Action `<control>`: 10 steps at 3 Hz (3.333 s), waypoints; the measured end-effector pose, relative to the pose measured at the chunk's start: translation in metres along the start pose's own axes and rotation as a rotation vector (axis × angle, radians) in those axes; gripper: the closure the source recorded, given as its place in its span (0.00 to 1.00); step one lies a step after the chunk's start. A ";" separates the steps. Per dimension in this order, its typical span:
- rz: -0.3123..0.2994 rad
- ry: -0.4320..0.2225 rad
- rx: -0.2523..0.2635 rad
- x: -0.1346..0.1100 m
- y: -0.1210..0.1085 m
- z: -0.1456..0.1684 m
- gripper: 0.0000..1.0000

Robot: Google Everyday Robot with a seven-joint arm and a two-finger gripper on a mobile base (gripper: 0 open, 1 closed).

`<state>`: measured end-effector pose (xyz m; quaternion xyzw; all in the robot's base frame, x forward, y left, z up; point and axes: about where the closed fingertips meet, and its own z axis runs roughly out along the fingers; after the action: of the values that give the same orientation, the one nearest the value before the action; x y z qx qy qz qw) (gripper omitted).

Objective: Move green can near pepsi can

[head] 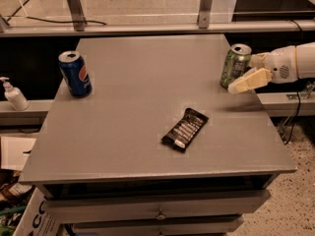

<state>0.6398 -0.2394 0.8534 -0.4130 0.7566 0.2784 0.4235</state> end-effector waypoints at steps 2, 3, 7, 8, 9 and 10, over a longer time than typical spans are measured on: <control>-0.045 -0.040 -0.007 -0.023 0.001 0.002 0.32; -0.060 -0.048 -0.005 -0.031 0.000 0.000 0.55; -0.088 -0.128 -0.160 -0.093 0.076 0.044 1.00; -0.104 -0.162 -0.170 -0.112 0.086 0.056 1.00; -0.135 -0.195 -0.202 -0.140 0.105 0.089 1.00; -0.164 -0.193 -0.257 -0.159 0.124 0.127 1.00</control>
Offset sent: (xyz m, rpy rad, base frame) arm 0.0094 0.0106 0.0367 0.0235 -0.0948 0.0323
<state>0.6328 -0.0166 0.9388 -0.4954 0.6345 0.3759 0.4590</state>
